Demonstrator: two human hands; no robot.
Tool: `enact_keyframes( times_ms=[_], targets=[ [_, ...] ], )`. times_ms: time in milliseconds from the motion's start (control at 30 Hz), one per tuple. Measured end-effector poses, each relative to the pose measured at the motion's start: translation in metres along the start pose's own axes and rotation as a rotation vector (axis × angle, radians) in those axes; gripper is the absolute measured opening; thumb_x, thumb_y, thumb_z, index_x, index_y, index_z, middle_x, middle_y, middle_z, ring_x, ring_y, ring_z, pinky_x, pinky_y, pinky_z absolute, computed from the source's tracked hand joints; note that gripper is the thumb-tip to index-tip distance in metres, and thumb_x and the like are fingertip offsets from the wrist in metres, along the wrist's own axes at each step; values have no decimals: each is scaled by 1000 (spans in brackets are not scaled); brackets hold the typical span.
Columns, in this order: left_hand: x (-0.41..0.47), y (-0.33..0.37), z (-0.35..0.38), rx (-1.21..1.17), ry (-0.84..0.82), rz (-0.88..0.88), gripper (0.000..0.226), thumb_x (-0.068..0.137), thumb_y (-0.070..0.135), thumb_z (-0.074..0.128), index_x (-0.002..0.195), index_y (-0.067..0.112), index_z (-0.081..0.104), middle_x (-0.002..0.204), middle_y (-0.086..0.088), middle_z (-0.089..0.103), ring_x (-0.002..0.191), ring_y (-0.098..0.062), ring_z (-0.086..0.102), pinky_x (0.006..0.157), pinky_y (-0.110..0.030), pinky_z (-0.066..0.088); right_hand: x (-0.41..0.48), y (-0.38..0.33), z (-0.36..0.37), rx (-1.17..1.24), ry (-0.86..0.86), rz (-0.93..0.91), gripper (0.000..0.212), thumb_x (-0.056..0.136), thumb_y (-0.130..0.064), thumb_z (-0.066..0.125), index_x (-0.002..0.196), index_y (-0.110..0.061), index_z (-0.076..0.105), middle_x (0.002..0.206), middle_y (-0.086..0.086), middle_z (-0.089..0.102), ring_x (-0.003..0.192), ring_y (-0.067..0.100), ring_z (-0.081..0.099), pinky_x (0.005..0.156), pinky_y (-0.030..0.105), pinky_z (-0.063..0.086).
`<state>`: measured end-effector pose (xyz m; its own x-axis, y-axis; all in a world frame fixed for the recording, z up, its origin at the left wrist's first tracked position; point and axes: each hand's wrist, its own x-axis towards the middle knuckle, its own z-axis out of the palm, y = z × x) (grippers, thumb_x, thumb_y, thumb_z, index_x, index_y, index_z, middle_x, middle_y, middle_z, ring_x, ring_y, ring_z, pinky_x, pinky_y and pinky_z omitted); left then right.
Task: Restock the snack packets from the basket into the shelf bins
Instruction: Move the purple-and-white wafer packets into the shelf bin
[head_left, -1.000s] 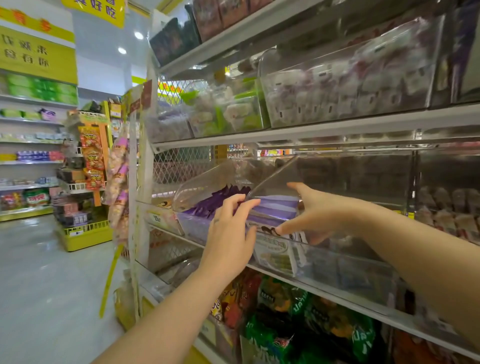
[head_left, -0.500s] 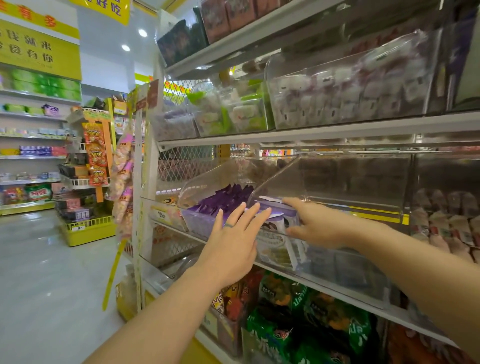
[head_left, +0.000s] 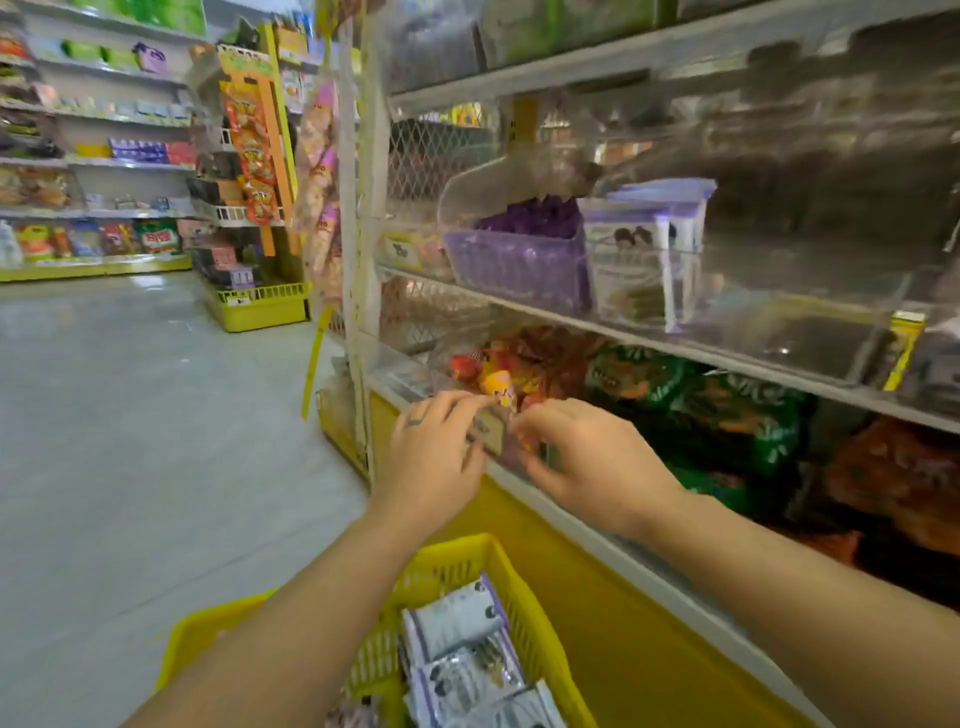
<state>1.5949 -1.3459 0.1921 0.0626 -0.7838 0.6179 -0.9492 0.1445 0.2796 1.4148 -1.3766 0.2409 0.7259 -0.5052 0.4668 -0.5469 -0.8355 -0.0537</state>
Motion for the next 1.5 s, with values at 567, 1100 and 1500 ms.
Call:
enact_keyframes(
  times_ms=[567, 1100, 1500],
  targets=[
    [-199, -98, 158, -435, -1262, -508, 65, 84, 58, 60, 137, 23, 45, 136, 2, 51, 110, -15, 55, 86, -26, 43, -65, 4, 263, 169, -1383, 35, 68, 79, -36, 76, 138, -17, 46, 132, 4, 55, 115, 21, 55, 95, 33, 46],
    [-183, -122, 185, -707, -1538, -816, 52, 79, 17, 78, 126, 5, 58, 98, -2, 71, 68, -3, 70, 57, -12, 51, -40, 5, 300, -34, -1758, -284, 66, 66, -50, 81, 118, -17, 59, 115, -1, 63, 103, 21, 60, 93, 40, 51],
    [-199, -108, 164, -1118, -1190, -1086, 34, 89, 18, 62, 116, -2, 57, 120, -19, 62, 110, -30, 62, 94, -41, 52, -25, 28, 273, 264, -1711, -122, 53, 73, -45, 79, 115, -27, 52, 114, -12, 58, 91, 5, 55, 89, 33, 51]
  ],
)
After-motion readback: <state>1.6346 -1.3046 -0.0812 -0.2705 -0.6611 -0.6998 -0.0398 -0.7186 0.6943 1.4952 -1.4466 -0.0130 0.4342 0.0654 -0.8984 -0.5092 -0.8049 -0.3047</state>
